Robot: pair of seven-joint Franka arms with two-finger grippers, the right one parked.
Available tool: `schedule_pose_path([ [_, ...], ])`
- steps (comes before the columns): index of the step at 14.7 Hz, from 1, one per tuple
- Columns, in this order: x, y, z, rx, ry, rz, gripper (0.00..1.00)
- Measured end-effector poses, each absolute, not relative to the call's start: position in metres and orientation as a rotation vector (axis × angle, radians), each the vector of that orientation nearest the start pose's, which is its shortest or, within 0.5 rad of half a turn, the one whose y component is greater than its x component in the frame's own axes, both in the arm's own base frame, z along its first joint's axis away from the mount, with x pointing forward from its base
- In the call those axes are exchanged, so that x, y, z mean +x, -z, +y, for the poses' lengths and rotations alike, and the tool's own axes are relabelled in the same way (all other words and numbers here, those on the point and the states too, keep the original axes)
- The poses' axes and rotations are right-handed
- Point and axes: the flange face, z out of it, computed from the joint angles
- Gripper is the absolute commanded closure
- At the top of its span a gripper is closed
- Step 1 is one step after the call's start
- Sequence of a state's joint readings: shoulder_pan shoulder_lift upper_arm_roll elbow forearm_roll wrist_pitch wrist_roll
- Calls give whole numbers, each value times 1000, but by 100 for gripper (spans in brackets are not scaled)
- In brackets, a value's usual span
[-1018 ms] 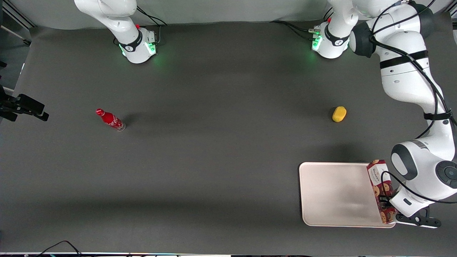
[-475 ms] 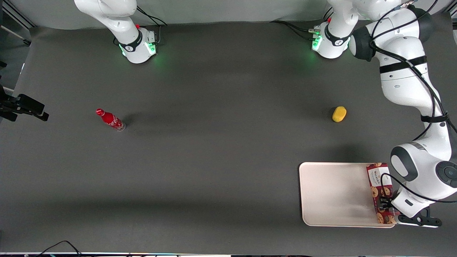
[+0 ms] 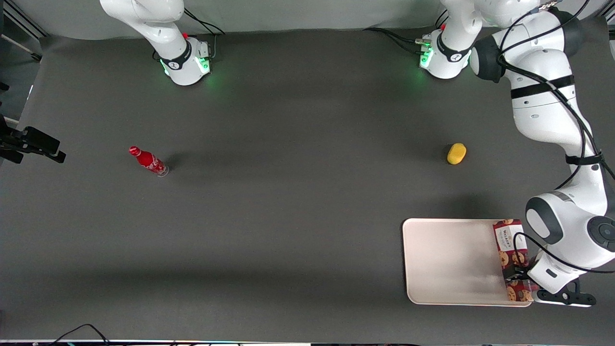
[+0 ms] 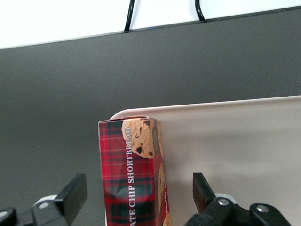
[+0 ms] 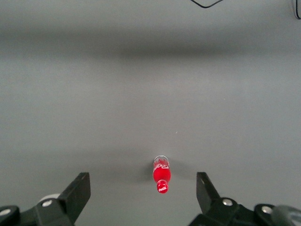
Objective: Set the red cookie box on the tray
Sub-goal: 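Open the left gripper and release the box on the tray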
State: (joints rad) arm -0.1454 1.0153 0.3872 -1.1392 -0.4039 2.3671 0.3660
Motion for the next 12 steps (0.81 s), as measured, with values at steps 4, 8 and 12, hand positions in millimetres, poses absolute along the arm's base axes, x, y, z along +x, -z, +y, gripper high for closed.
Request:
schedule_pose_path([
  [4,787,-250,66,-3122,324,111,0],
  [8,775,-331,28,-3223,189,2,0],
  [12,744,-393,21,-3232,142,-7,0],
])
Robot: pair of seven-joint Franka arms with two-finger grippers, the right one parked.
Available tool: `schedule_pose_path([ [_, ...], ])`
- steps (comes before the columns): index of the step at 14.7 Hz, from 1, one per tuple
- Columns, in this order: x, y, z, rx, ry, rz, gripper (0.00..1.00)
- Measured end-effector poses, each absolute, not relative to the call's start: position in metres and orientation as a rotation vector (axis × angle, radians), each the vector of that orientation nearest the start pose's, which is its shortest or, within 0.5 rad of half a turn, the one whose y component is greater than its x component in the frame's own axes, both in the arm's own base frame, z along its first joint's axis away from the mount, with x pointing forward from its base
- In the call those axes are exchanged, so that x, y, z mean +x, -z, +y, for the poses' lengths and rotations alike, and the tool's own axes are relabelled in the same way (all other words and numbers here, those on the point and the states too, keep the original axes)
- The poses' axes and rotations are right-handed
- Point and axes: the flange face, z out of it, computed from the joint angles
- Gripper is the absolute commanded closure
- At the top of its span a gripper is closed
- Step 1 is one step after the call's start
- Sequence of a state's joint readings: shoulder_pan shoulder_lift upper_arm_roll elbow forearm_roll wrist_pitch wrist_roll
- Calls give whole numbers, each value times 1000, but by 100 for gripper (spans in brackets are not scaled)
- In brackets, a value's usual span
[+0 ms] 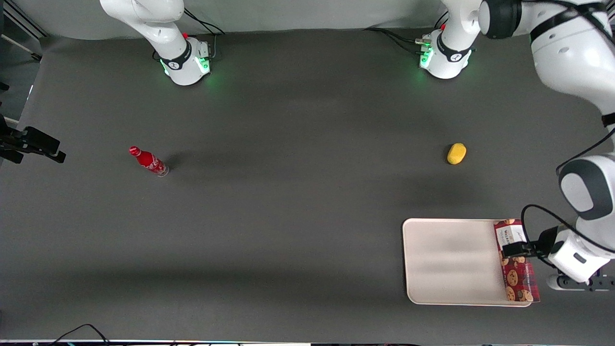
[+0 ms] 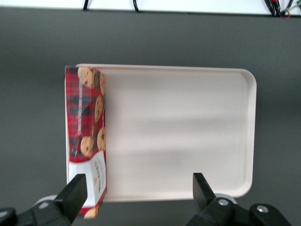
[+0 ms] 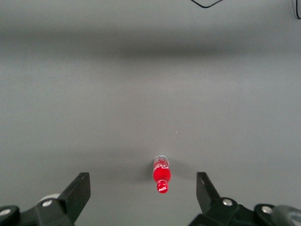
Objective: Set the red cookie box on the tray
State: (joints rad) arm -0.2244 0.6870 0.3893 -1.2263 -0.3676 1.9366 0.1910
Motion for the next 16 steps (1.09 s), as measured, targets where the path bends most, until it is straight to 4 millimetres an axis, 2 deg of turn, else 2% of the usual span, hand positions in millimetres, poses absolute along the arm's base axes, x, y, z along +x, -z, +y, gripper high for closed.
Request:
schedule_pose_path([
  [4,695,-418,13,-3208,53,-96,0],
  [6,670,-440,-3,-3181,33,-216,0],
  [9,635,-473,-47,-3184,-43,-334,0],
  [12,603,-509,-92,-3102,-62,-316,0],
  [13,588,-527,-96,-3093,-52,-310,0],
  [16,576,-529,-73,-3093,-77,-294,0],
])
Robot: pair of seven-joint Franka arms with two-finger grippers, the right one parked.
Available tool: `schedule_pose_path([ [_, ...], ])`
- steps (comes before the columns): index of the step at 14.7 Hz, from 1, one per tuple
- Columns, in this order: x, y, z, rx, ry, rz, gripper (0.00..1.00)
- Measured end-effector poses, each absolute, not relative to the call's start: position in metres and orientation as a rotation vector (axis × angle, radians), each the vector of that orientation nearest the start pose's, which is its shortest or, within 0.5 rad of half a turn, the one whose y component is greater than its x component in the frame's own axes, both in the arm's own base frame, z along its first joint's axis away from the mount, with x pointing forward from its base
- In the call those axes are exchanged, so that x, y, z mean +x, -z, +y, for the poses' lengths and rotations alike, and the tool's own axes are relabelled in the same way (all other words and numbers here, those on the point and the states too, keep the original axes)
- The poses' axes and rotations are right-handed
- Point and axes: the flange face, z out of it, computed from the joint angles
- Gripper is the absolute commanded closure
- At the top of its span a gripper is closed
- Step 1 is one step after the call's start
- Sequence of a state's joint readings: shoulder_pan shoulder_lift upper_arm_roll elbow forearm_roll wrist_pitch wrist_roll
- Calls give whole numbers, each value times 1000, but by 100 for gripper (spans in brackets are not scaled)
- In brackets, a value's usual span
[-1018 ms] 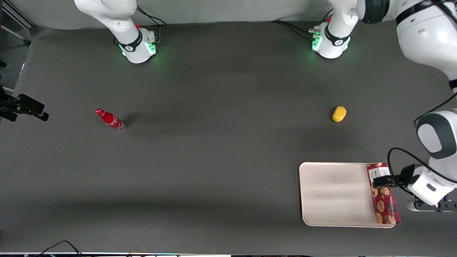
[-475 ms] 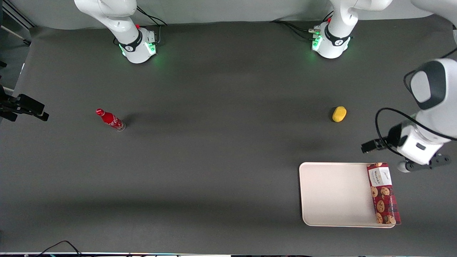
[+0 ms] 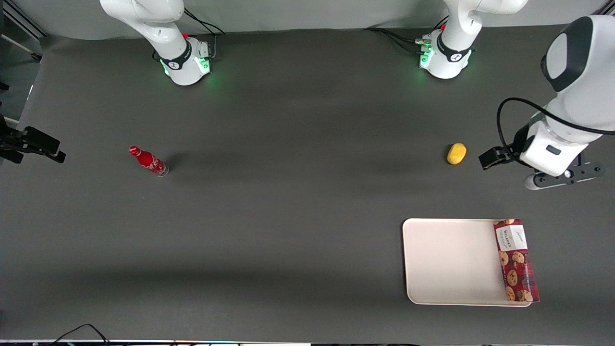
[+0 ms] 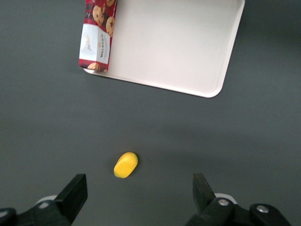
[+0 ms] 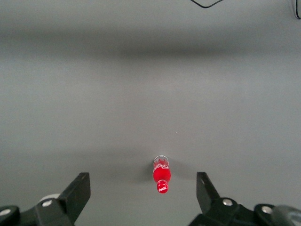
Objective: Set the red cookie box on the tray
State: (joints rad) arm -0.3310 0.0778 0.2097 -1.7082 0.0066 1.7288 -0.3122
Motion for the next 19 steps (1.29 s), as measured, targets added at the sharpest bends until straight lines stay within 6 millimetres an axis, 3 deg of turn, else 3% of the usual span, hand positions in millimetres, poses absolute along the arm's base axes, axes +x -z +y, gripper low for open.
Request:
schedule_pose_path([
  [6,576,-525,-32,-3053,-110,-289,0],
  [19,552,-555,-25,-3047,-54,-282,0],
])
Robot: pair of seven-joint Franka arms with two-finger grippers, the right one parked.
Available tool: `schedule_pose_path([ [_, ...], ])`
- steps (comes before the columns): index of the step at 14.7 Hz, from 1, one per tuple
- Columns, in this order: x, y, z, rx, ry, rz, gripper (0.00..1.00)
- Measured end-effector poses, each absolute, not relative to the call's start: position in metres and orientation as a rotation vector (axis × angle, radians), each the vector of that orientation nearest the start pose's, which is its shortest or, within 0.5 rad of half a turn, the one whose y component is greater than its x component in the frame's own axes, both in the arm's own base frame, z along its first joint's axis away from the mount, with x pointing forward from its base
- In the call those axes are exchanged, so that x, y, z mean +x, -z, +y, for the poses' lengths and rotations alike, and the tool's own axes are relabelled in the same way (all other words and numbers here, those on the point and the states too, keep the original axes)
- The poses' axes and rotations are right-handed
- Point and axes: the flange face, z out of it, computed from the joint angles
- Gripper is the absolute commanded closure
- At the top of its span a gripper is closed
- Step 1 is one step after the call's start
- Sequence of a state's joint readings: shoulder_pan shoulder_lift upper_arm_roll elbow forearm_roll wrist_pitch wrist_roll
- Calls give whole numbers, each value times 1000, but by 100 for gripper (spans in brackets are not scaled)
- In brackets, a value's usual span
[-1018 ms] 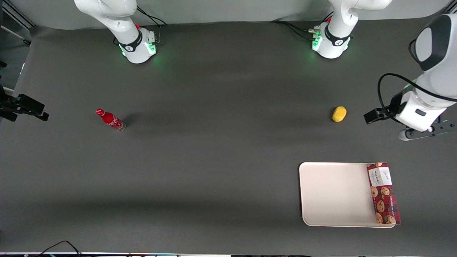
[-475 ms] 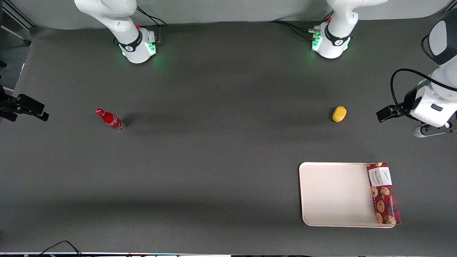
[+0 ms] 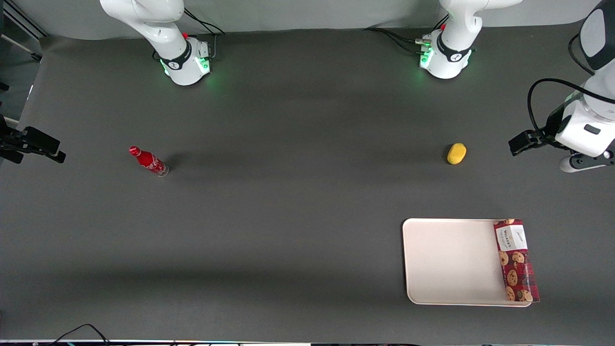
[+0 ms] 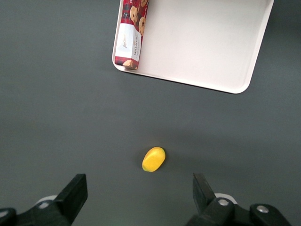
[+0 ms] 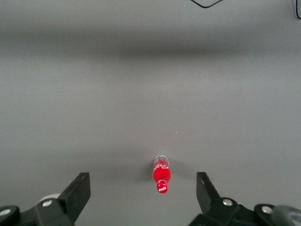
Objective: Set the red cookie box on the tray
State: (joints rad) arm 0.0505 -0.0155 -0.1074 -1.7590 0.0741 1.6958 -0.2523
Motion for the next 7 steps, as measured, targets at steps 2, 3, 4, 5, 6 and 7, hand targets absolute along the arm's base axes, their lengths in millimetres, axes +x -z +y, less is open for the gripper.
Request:
schedule_pose_path([
  [2,552,-554,-13,-3053,-62,-258,0],
  [3,551,-554,-9,-3061,-65,-257,0],
  [4,549,-555,-8,-3070,-66,-254,0],
  [5,549,-556,-9,-3079,-62,-247,0],
  [6,549,-559,-10,-3084,-55,-239,0],
  [7,549,-560,-11,-3090,-49,-236,0],
])
